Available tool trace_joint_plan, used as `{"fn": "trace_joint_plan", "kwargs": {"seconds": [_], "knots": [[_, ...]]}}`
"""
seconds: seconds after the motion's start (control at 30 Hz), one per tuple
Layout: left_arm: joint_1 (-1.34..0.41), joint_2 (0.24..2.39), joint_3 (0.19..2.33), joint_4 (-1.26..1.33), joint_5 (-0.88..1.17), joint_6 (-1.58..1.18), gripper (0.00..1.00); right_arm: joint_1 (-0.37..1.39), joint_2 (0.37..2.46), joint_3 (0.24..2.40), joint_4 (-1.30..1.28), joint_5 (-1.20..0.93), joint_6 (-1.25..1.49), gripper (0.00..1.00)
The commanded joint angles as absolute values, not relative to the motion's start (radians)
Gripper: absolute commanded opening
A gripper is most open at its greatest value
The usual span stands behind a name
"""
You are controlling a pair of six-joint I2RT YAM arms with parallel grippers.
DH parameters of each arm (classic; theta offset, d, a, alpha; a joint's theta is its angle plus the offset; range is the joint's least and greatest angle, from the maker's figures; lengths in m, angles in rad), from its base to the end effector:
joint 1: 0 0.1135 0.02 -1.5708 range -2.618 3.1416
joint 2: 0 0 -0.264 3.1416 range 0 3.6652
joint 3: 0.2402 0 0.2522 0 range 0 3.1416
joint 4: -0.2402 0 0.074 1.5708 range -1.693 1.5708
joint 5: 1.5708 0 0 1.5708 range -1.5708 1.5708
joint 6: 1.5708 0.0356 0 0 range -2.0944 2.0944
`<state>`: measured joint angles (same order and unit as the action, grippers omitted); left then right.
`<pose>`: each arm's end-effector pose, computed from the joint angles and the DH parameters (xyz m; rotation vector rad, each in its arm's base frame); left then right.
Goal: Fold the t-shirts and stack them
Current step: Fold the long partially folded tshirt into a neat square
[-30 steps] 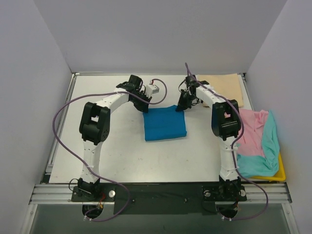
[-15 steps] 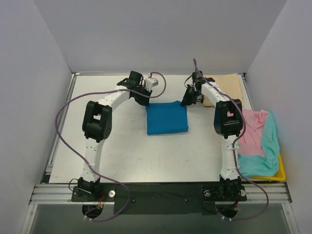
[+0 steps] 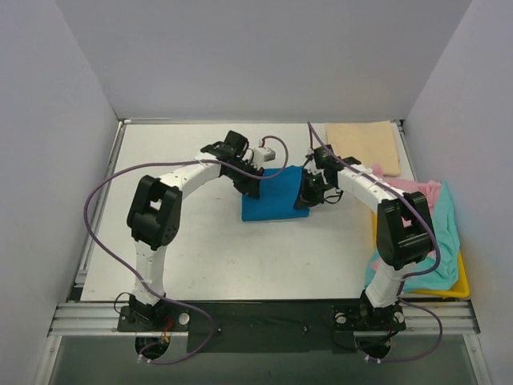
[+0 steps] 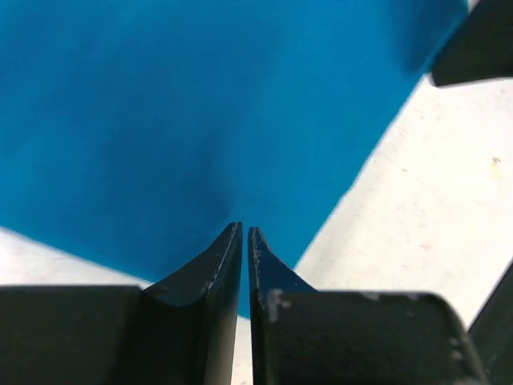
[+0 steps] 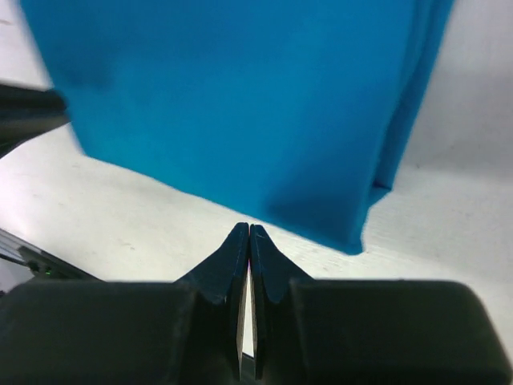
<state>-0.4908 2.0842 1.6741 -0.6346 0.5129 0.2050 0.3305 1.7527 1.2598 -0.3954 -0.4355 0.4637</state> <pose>0.3895 -0.2280 0.2100 1.0555 2.3737 -0.7720 0.3536 0.1372 0.2276 -0.0301 2.5489 0.8675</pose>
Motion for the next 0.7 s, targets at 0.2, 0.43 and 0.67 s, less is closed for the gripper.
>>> {"fn": "trace_joint_plan", "kwargs": {"seconds": [0.2,0.43,0.67], "knots": [[-0.505,2.089,1.52,-0.634,0.522,0.212,0.18,0.207,1.865,1.062,-0.318,-0.42,0.482,0.0],[-0.503,2.076,1.592,-0.69,0.525,0.261,0.19,0.192,1.755,1.023,-0.362,-0.436,0.46,0.0],[-0.466,2.04,1.648,-0.687,0.554,0.203,0.24,0.158,1.742,1.227,-0.445,-0.426,0.385,0.5]]}}
